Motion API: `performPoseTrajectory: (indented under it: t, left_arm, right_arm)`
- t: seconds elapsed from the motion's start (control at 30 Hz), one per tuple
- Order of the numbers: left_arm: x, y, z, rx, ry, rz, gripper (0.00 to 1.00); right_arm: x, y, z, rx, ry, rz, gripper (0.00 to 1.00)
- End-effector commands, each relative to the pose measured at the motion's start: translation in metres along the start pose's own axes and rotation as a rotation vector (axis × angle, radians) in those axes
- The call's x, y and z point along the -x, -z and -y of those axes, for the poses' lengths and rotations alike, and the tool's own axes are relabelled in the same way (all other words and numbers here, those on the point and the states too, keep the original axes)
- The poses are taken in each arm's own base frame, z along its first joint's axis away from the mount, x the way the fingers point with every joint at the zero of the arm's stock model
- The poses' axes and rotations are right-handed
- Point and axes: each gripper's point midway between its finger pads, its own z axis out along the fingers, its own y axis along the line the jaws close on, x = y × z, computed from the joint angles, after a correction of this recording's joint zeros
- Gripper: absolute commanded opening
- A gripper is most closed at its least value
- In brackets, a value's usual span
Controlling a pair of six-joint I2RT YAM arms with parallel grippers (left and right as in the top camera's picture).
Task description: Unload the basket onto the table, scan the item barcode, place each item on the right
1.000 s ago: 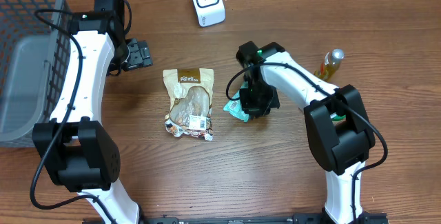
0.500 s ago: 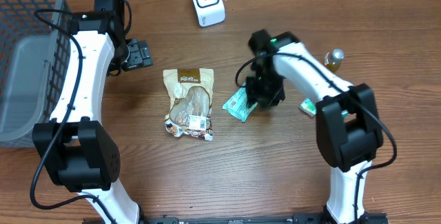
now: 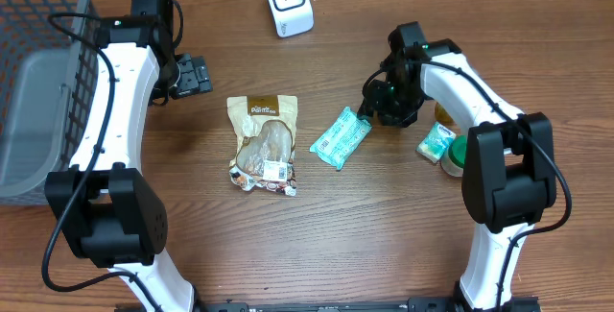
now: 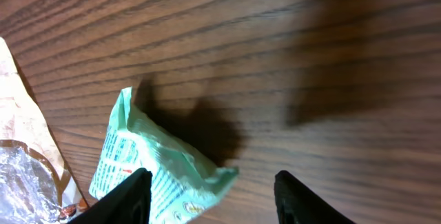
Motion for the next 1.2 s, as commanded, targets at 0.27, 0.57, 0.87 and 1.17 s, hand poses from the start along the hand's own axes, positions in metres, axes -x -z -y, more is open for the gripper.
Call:
performPoseTrajectory:
  t: [0.27, 0.57, 0.87, 1.17]
  left_arm:
    - [0.005, 0.010, 0.001, 0.002, -0.007, 0.034, 0.99]
    - [0.005, 0.010, 0.001, 0.002, -0.007, 0.034, 1.00]
    - [0.005, 0.010, 0.001, 0.002, -0.007, 0.034, 1.00]
    - [0.005, 0.010, 0.001, 0.002, -0.007, 0.034, 1.00]
  right_arm:
    - [-0.012, -0.026, -0.008, 0.127, 0.029, 0.015, 0.44]
    - [-0.011, -0.025, -0.014, 0.186, 0.046, 0.038, 0.09]
    - [-0.027, 0.052, -0.074, 0.523, 0.329, 0.090, 0.04]
    - [-0.043, 0.067, -0.079, 0.551, 0.331, 0.059, 0.04]
